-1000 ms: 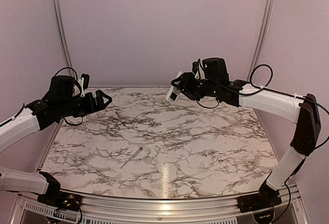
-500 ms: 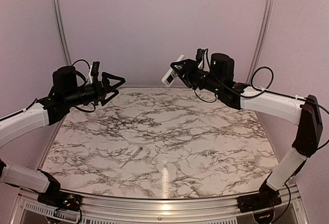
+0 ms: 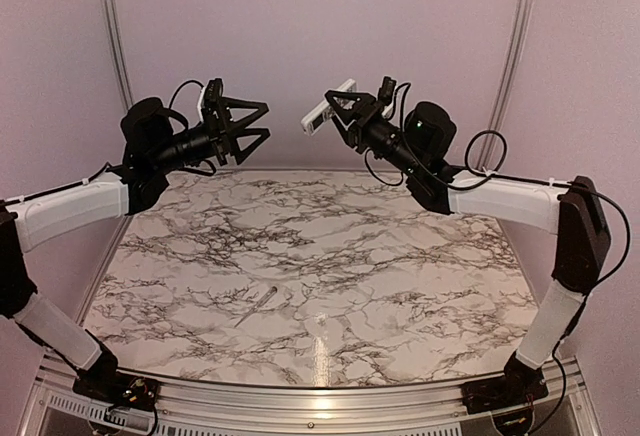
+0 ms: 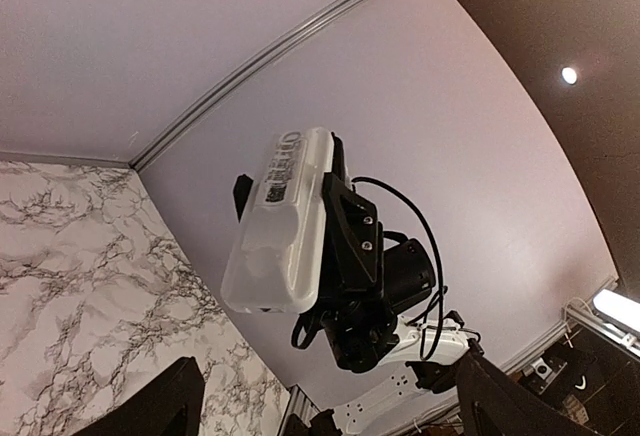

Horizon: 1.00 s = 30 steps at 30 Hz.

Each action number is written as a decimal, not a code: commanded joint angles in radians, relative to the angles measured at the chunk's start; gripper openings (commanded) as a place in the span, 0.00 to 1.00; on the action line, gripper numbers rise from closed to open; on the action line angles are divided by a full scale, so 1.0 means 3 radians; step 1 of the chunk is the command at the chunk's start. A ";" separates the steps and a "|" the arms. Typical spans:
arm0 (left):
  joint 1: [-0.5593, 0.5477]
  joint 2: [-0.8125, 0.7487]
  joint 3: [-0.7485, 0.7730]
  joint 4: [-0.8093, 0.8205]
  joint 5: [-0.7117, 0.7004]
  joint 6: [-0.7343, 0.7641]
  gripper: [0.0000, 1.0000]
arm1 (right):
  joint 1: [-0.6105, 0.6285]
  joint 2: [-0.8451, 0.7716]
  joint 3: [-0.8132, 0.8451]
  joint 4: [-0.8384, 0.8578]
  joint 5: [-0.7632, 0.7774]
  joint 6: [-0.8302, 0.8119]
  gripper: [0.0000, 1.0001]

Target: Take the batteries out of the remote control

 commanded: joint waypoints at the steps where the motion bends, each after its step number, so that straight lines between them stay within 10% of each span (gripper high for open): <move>1: -0.0068 0.0193 0.0211 0.0369 0.0076 -0.0045 0.91 | 0.0068 0.0105 0.0176 0.0413 -0.0037 0.0256 0.22; 30: -0.0251 0.0798 0.0622 0.0915 0.0159 -0.0629 0.82 | 0.0225 0.0099 0.0256 0.0143 0.0051 0.0042 0.19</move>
